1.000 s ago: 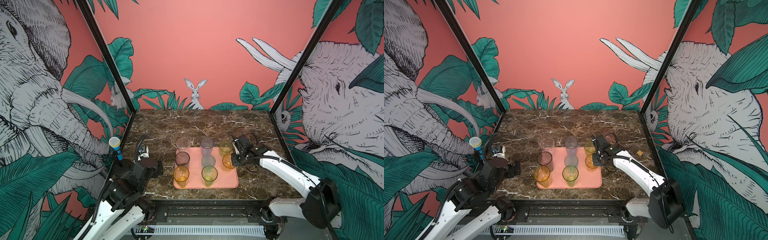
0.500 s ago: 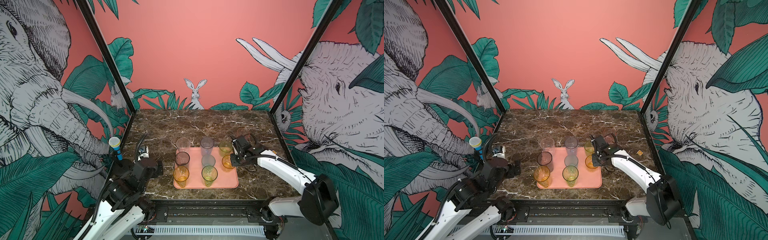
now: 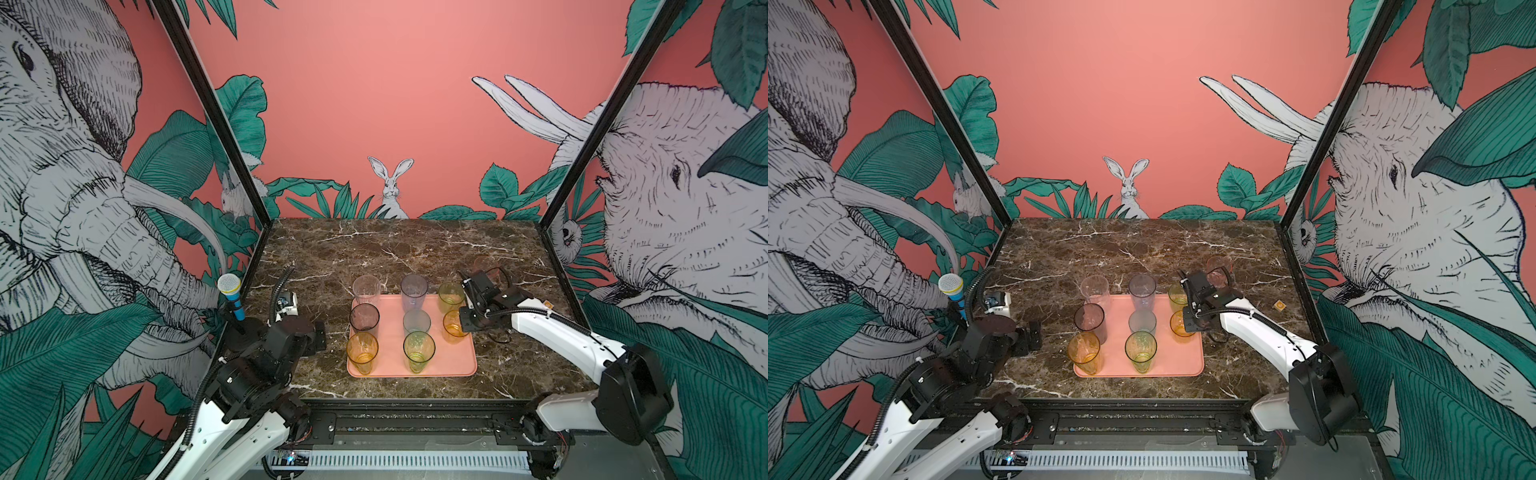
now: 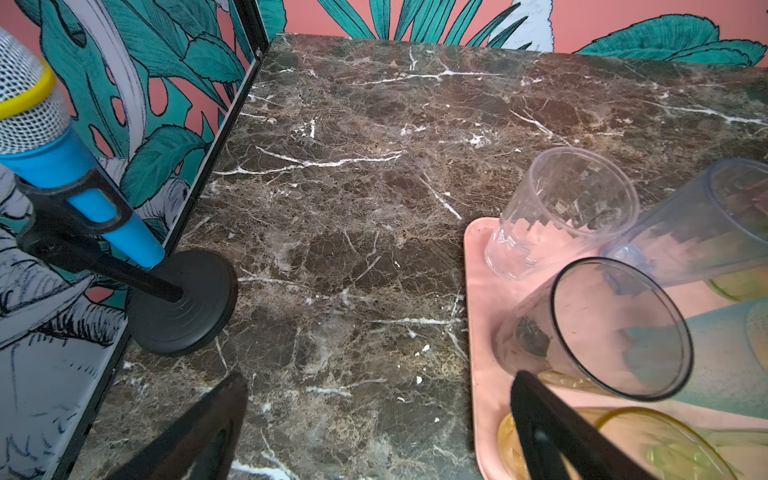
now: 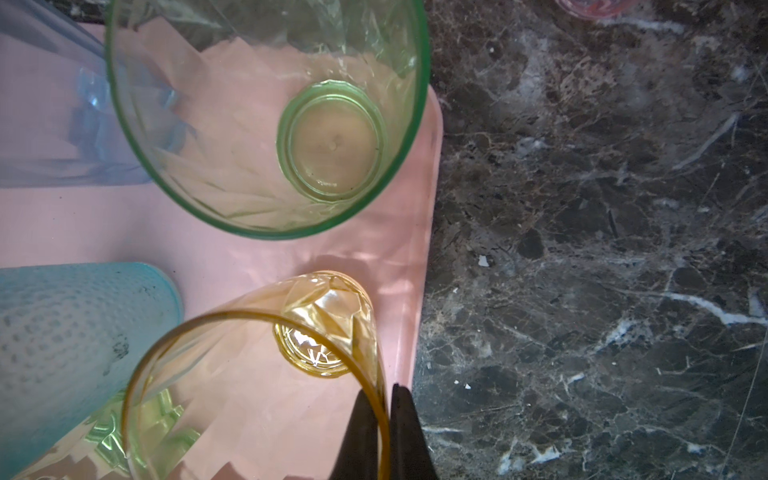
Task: Place the glasses into the tray
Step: 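Lower the yellow glass onto the tray beside the green glass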
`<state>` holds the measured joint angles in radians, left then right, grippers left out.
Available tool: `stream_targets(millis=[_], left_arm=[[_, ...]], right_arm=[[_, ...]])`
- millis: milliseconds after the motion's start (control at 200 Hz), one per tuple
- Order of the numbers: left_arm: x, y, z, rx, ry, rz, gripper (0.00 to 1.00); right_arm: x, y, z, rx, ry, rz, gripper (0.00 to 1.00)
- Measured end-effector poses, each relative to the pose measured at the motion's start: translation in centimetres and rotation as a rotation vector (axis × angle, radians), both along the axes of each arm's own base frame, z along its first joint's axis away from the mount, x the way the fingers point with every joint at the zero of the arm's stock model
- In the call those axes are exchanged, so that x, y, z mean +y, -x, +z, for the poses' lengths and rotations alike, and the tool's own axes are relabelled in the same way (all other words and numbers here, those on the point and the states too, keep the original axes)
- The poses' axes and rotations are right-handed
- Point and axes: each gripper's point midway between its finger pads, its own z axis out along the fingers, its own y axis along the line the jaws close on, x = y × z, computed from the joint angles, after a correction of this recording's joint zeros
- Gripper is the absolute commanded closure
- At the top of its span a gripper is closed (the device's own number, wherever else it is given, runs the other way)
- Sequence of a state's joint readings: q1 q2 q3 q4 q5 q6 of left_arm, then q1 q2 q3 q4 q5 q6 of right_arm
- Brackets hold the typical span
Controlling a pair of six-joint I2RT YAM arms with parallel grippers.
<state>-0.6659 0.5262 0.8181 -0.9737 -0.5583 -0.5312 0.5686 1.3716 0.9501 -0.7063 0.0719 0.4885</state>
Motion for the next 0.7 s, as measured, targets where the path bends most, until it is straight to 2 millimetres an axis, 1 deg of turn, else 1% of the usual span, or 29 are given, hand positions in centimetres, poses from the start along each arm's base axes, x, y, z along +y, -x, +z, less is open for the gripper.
stream_targets(millis=[700], left_arm=[[0.03, 0.03, 0.04, -0.002, 0.002, 0.000, 0.01]], right_arm=[[0.20, -0.44, -0.18, -0.008, -0.003, -0.007, 1.00]])
